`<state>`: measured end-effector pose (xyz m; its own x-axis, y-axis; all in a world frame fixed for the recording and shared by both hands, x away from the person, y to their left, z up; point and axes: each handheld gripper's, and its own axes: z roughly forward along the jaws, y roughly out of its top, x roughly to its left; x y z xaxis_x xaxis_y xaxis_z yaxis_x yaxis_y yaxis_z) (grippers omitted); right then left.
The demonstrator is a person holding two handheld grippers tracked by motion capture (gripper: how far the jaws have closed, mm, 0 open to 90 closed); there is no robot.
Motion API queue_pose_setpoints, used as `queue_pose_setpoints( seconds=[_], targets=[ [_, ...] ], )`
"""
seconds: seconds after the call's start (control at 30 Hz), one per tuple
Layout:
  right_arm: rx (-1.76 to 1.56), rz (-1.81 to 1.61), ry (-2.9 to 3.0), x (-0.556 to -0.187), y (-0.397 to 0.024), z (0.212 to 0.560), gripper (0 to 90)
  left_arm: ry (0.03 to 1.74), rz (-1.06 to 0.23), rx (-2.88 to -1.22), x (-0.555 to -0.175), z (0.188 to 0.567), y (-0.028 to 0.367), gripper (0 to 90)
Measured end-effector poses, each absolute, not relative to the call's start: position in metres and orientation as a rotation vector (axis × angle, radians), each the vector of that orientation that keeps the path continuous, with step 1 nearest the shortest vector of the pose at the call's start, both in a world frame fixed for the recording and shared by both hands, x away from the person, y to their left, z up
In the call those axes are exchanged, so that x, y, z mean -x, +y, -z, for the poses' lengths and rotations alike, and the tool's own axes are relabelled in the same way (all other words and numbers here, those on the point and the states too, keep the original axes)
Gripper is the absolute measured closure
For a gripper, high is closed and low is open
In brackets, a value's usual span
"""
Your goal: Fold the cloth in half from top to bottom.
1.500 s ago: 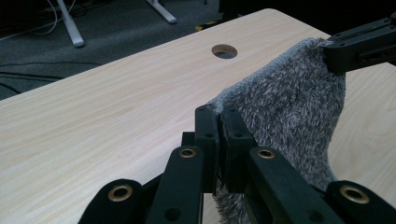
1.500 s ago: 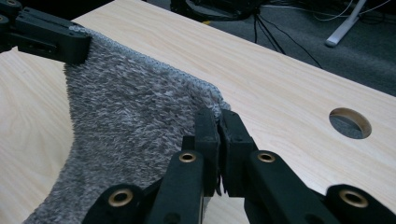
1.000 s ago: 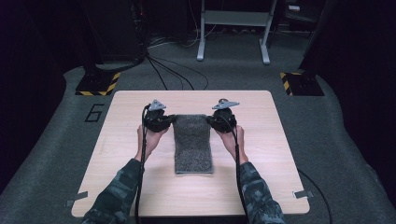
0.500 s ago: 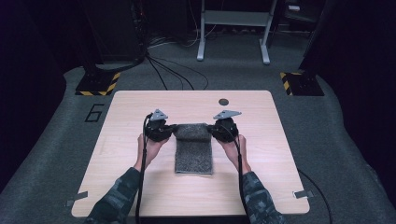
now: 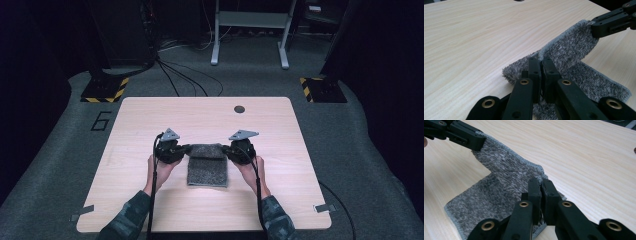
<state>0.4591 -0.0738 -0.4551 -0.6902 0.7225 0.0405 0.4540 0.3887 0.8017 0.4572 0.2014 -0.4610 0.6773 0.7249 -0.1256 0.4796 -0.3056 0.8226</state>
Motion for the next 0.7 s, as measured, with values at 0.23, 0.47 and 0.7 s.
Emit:
queue_pose_setpoints(
  seconds=[0.23,0.47,0.7],
  targets=[
    [-1.035,-1.210,2.336,-0.448,-0.076,0.464,86.7,0.916,-0.348,-1.975,-0.443,0.463,0.202,86.8],
    [-1.035,-1.197,2.353,-0.439,-0.079,0.475,86.4,0.910,-0.341,-2.009,-0.432,0.474,0.200,86.4],
    [-1.034,-1.179,2.365,-0.428,-0.080,0.483,86.0,0.922,-0.304,-2.015,-0.427,0.485,0.199,86.0]
  ],
)
